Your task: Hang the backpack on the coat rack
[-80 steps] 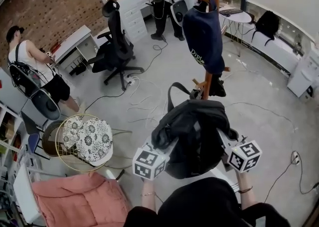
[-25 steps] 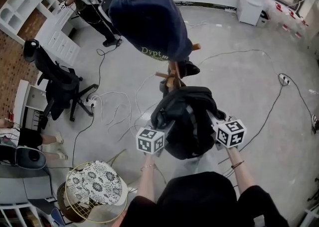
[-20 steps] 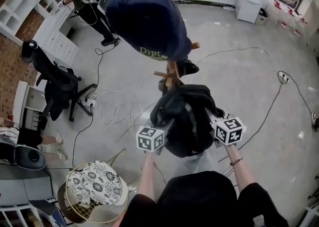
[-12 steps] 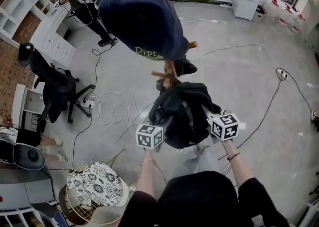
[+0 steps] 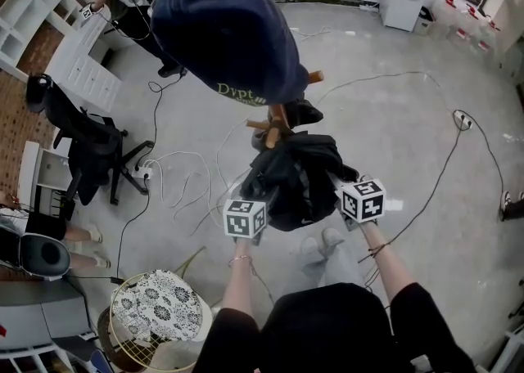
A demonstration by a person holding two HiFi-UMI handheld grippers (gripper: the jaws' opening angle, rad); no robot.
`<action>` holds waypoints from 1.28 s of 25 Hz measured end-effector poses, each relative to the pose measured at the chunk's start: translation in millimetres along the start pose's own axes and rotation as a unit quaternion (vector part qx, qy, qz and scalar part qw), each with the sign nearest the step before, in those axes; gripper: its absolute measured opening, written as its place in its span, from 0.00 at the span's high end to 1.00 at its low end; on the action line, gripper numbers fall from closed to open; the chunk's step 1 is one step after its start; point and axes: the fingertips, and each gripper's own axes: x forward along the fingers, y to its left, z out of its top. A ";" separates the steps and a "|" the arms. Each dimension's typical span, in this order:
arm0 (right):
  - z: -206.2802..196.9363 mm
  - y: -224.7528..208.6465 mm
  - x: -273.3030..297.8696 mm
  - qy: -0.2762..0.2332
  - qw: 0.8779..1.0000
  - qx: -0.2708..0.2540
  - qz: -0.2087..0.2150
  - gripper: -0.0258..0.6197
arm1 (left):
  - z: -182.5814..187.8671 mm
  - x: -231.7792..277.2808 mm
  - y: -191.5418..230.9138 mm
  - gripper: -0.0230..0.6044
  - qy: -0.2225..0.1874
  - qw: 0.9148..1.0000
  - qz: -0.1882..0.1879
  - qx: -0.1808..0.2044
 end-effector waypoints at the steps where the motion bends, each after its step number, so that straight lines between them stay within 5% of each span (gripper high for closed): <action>1: 0.6 -1.0 1.3 0.000 1.000 0.001 0.001 0.82 | 0.7 1.3 1.8 0.52 0.000 1.000 0.002 -0.002; 7: -1.4 -7.4 9.1 0.006 1.000 0.010 -0.001 0.80 | -2.1 6.6 8.5 0.47 -0.005 1.000 0.018 -0.014; 15: 12.9 -1.8 7.4 -0.018 0.999 0.038 0.015 0.60 | 4.9 -9.0 15.2 0.36 -0.039 0.997 0.044 -0.049; 32: 25.0 15.1 -35.5 -0.052 0.998 0.028 0.030 0.58 | 31.9 -73.7 15.3 0.35 -0.120 0.988 0.091 -0.029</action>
